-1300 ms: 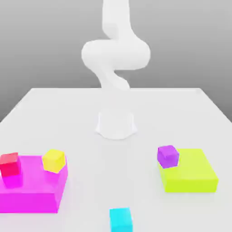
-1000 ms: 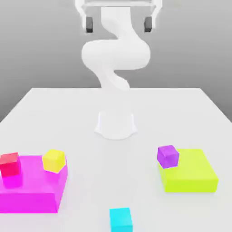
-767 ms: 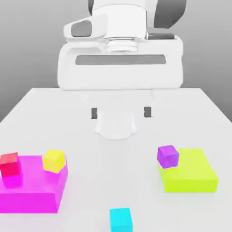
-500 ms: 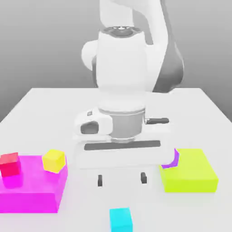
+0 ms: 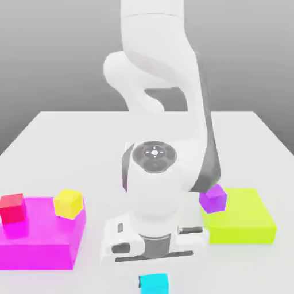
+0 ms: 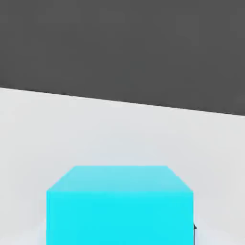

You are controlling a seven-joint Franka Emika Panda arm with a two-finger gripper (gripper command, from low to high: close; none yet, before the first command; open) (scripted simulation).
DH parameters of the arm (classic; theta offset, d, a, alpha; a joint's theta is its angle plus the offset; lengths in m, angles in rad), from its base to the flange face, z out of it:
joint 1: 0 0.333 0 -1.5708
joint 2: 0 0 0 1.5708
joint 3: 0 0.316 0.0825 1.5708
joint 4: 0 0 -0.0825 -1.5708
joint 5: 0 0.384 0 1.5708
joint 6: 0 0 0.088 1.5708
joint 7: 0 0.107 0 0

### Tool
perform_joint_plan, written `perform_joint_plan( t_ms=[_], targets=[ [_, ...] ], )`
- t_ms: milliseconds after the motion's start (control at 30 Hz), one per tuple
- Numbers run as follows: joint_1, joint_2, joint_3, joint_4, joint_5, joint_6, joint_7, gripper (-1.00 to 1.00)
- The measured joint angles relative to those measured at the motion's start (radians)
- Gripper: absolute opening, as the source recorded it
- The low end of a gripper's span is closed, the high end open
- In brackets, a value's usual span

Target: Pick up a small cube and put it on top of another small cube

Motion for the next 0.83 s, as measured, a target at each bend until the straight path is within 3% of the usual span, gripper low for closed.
perform_joint_plan(
  t_ms=[167, 333, 533, 667, 700, 833],
  targets=[
    [-0.004, -0.158, -0.008, -0.03, -0.003, -0.128, 0.005, -1.0],
    [-0.117, -0.301, -0.146, -0.048, -0.009, -0.252, 0.075, -1.0],
    [-0.438, -0.488, -0.282, -0.064, -0.041, -0.42, 0.198, -1.0],
    [-0.45, -0.429, -0.284, -0.092, 0.0, -0.337, 0.19, -1.0],
    [-0.451, -0.399, -0.282, -0.1, 0.014, -0.301, 0.18, 1.0],
    [-0.451, -0.399, -0.282, -0.1, 0.014, -0.301, 0.18, 1.0]
  ],
)
